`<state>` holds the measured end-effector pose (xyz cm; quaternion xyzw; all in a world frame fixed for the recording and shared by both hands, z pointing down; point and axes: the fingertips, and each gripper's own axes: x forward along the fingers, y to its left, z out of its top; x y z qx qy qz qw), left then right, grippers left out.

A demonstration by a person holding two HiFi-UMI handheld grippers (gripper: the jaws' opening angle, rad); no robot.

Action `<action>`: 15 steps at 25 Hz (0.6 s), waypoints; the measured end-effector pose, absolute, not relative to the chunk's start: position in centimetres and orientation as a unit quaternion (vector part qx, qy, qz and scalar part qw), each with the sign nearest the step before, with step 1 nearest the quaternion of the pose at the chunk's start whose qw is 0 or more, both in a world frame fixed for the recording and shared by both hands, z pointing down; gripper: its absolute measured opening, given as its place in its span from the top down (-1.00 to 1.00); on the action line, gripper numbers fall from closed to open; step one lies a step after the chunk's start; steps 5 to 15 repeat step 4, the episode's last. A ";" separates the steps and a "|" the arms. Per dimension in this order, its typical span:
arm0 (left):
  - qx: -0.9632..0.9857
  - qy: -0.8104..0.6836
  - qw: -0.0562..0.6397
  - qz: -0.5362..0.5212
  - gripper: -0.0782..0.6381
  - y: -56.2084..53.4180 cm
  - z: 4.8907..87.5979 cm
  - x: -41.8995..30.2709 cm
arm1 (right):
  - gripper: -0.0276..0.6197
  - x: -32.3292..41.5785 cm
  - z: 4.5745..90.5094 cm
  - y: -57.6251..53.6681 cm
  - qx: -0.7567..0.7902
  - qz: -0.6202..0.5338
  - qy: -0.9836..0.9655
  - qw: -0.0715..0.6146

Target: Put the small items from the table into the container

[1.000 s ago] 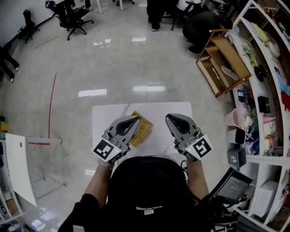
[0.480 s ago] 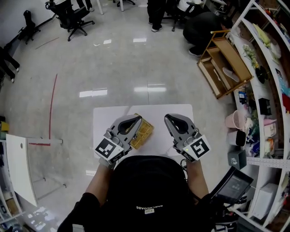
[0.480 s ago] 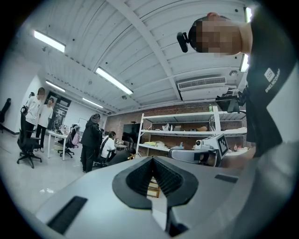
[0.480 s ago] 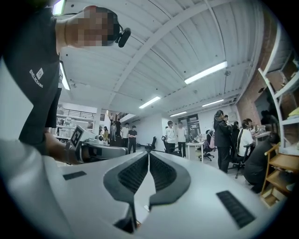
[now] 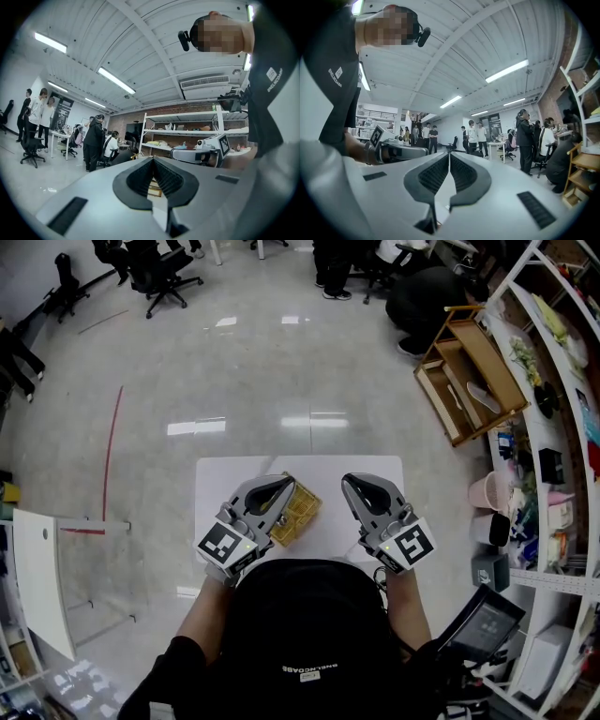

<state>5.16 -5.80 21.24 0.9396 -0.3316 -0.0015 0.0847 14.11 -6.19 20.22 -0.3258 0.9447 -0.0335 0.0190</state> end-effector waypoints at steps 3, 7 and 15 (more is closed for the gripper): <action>0.939 -0.333 0.086 0.000 0.77 -5.4 21.5 5.1 | 0.85 14.2 20.6 -6.0 -0.327 -0.037 0.944 0.018; 0.939 -0.333 0.087 0.000 0.77 -5.3 21.6 5.1 | 0.85 14.2 20.7 -6.0 -0.327 -0.038 0.944 0.018; 0.939 -0.333 0.087 0.000 0.77 -5.3 21.6 5.1 | 0.85 14.2 20.7 -6.0 -0.327 -0.038 0.944 0.018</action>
